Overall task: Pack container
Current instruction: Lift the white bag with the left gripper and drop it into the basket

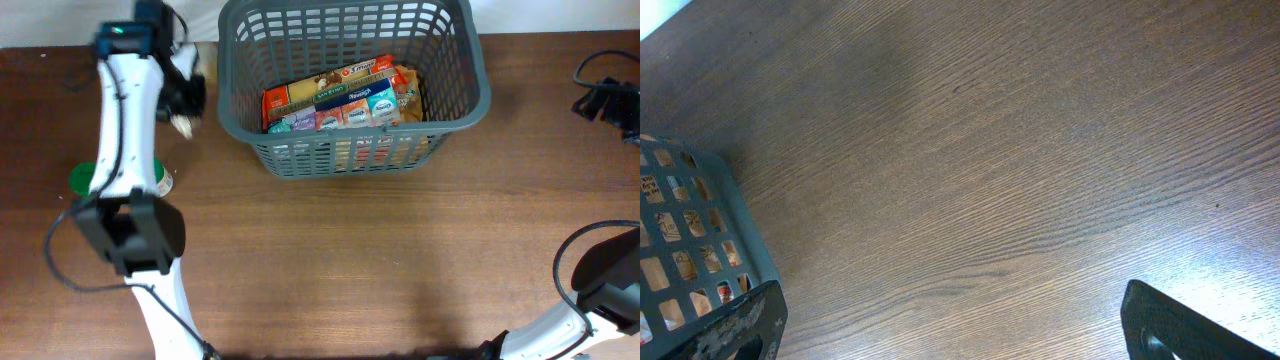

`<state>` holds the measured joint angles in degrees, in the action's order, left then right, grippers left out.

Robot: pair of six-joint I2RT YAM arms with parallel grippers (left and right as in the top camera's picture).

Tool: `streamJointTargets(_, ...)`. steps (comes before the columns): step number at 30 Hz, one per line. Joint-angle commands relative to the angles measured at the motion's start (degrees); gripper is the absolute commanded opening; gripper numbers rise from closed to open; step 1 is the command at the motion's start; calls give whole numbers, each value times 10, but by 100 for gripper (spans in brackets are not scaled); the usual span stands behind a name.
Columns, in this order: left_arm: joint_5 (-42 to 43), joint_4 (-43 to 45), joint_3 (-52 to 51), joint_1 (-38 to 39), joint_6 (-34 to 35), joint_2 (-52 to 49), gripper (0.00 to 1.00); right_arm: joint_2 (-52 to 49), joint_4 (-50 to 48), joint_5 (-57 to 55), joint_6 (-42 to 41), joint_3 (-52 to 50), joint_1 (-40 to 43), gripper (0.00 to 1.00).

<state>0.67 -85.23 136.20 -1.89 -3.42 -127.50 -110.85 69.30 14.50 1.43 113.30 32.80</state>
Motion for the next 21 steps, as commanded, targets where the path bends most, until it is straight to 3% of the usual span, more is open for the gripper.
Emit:
streamJointTargets(1, 4, 5, 90, 0, -1, 84, 2, 9, -1, 5, -4, -3, -2, 99)
streamJointTargets(7, 7, 58, 181, 19, -94, 154, 2, 9, -2, 5, -4, -3, -2, 99)
streamJointTargets(12, 6, 111, 191, 90, -235, 195, 2, 9, -2, 5, -4, -3, -2, 99)
streamJointTargets(21, 4, 144, 160, 240, -466, 138, 2, 9, -1, 5, -4, -3, -2, 99)
